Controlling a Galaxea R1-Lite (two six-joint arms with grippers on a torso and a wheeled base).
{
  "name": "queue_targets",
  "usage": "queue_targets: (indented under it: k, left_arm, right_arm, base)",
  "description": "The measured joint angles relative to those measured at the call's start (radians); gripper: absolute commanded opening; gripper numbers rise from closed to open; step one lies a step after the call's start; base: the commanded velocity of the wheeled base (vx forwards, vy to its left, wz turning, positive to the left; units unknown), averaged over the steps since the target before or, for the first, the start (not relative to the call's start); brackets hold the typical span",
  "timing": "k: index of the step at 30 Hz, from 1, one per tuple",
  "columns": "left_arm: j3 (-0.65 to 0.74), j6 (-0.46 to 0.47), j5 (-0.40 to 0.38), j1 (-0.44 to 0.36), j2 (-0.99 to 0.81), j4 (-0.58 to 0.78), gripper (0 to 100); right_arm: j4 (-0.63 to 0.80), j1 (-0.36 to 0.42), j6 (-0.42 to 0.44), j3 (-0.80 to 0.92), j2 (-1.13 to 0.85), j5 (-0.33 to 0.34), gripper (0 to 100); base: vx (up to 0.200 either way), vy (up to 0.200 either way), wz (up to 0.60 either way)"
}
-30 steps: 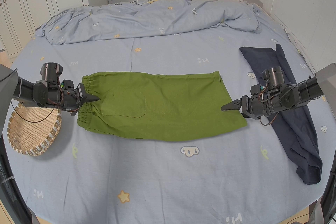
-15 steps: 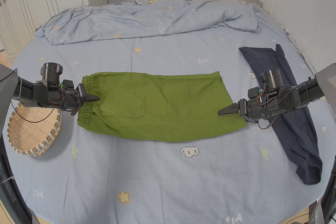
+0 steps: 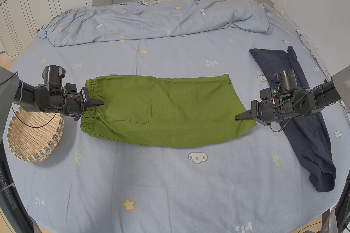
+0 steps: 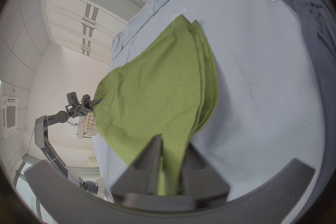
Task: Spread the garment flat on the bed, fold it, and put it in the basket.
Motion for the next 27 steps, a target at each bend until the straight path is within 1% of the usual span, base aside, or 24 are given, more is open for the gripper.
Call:
queue_targets:
  k: [12,15,18,20,23,27]
  left_arm:
    - [-0.001,0.003,0.0,0.0,0.001,0.014,0]
    - [-0.008,0.005,0.0,0.0,-0.002,0.069,0]
    - [-0.023,0.017,0.0,0.0,-0.013,0.14,0]
    - [-0.03,0.039,-0.001,0.002,-0.025,0.191,0]
    - [-0.026,0.092,-0.001,0.008,-0.051,0.27,0]
    - [0.033,0.161,-0.001,0.022,-0.086,0.309,0]
  right_arm:
    - [-0.002,-0.016,-0.003,0.0,0.002,-0.007,0]
    - [0.019,-0.016,-0.004,0.004,-0.007,-0.009,0]
    - [0.086,-0.013,-0.006,0.007,-0.035,-0.011,0]
    - [0.131,-0.01,-0.008,0.009,-0.059,-0.023,0]
    - [0.187,-0.005,-0.011,0.02,-0.101,-0.065,0]
    - [0.21,-0.003,-0.019,0.082,-0.159,-0.095,0]
  base:
    - [0.0,0.0,0.0]
    - [0.0,0.0,0.0]
    - [0.0,0.0,0.0]
    - [0.0,0.0,0.0]
    - [0.0,0.0,0.0]
    - [0.0,0.0,0.0]
